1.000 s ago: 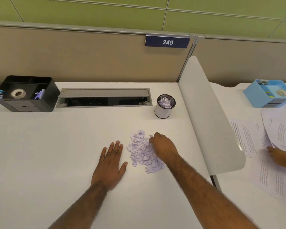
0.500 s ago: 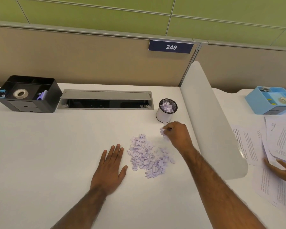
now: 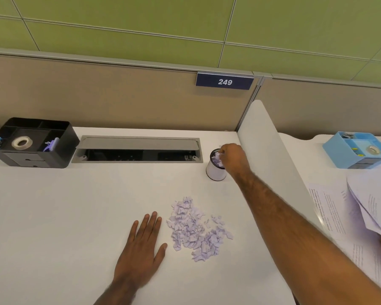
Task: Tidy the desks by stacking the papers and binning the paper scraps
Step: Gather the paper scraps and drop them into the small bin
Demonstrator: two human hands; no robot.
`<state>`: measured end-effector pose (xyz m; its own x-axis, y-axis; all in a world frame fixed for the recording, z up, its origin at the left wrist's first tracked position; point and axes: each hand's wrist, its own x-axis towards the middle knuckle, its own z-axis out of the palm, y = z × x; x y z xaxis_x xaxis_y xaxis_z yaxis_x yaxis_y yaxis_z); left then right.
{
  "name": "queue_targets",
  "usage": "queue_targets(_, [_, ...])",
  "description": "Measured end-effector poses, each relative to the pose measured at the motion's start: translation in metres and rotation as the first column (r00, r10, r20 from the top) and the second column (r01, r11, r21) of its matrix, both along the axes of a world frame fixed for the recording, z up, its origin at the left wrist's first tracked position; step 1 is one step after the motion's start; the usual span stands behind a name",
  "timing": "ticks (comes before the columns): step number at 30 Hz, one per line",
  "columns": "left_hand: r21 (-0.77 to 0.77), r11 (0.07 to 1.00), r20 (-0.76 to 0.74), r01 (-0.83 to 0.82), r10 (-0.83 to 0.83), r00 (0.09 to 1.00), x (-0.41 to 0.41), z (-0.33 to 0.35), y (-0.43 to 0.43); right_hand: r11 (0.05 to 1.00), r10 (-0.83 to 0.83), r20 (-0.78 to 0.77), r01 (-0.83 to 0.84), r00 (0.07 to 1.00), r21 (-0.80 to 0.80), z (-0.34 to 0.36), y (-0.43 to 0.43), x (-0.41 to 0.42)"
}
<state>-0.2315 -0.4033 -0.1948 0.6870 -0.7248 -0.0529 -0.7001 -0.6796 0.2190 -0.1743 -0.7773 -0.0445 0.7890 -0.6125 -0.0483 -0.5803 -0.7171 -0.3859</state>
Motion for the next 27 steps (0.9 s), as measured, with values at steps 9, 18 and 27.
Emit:
queue_targets(9, [-0.006, 1.000, -0.004, 0.002, -0.002, 1.000, 0.002, 0.001, -0.001, 0.986, 0.127, -0.275, -0.152, 0.953, -0.073, -0.011, 0.000, 0.010])
queue_targets(18, [-0.009, 1.000, -0.001, 0.005, -0.005, 1.000, 0.002, 0.003, -0.001, 0.947, 0.252, -0.372, -0.308, 0.893, -0.097, 0.012, -0.015, 0.018])
queue_targets(27, [-0.011, 1.000, -0.003, 0.006, -0.006, 1.000, 0.002, 0.003, 0.000, 0.968, 0.165, -0.164, -0.191, 0.973, -0.164, 0.007, -0.015, -0.002])
